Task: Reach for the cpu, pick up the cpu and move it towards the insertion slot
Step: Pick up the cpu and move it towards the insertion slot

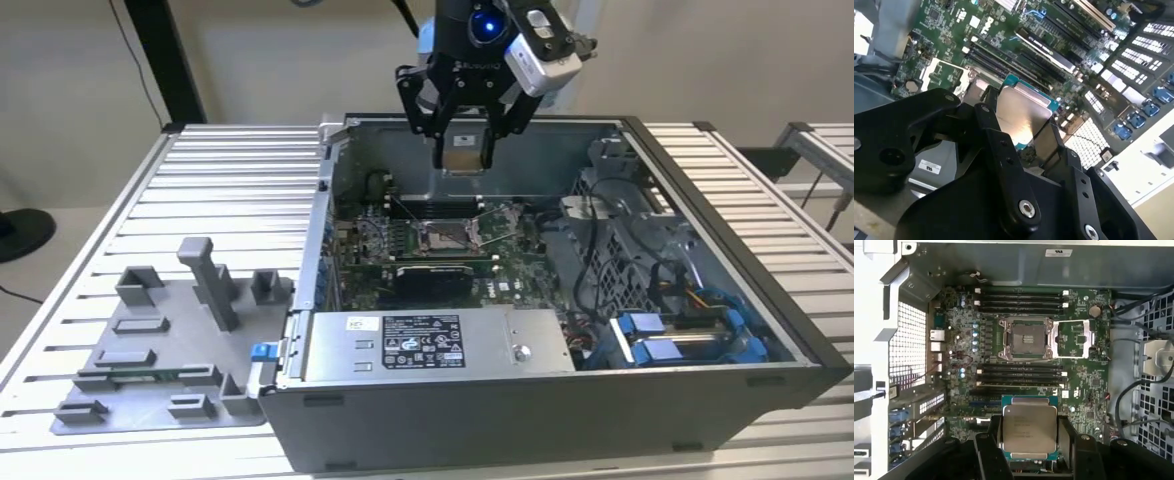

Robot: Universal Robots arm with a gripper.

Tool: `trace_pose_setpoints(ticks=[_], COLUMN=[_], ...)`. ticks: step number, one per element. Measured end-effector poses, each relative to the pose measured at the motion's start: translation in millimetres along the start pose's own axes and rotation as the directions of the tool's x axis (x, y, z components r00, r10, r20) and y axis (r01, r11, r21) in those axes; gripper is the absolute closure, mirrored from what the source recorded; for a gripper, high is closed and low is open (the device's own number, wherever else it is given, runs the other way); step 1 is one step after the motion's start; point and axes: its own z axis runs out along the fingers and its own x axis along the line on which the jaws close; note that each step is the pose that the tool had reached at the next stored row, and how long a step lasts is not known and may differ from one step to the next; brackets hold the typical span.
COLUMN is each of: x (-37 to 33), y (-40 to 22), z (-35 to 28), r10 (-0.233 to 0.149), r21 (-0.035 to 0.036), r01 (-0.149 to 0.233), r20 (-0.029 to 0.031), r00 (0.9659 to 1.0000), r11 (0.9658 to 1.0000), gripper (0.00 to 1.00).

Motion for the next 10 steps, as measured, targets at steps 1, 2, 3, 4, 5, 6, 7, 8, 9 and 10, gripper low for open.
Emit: trace_pose_setpoints(ticks=[1, 2, 3, 4, 5, 6, 7, 8, 9, 10], x=[0.0, 0.0, 0.0, 0.0, 0.0, -0.1, -0.2, -0.3, -0.5, -0.6], y=[2.4, 4.9, 7.3, 9.9, 12.7, 15.3, 18.2, 21.4, 24.6, 27.8], z=[0.6, 1.2, 1.9, 2.5, 3.2, 3.9, 4.6, 5.3, 6.1, 6.7], r10=[0.000, 0.000, 0.000, 0.000, 0.000, 0.000, 0.000, 0.000, 0.000, 0.000], r21=[0.0001, 0.0001, 0.0000, 0.0000, 0.0000, 0.0000, -0.0001, -0.0001, 0.0000, 0.0000], r01=[0.000, 0.000, 0.000, 0.000, 0.000, 0.000, 0.000, 0.000, 0.000, 0.000], r20=[-0.0001, 0.0000, 0.0000, 0.0000, -0.0001, 0.0000, 0.0000, 0.0000, 0.0000, -0.0001], r00=[1.0000, 1.0000, 1.0000, 1.0000, 1.0000, 1.0000, 1.0000, 1.0000, 1.0000, 1.0000], r11=[1.0000, 1.0000, 1.0000, 1.0000, 1.0000, 1.0000, 1.0000, 1.0000, 1.0000, 1.0000], gripper=[1.00, 1.00, 1.00, 1.00, 1.00, 1.00, 1.00, 1.00, 1.00, 1.00])
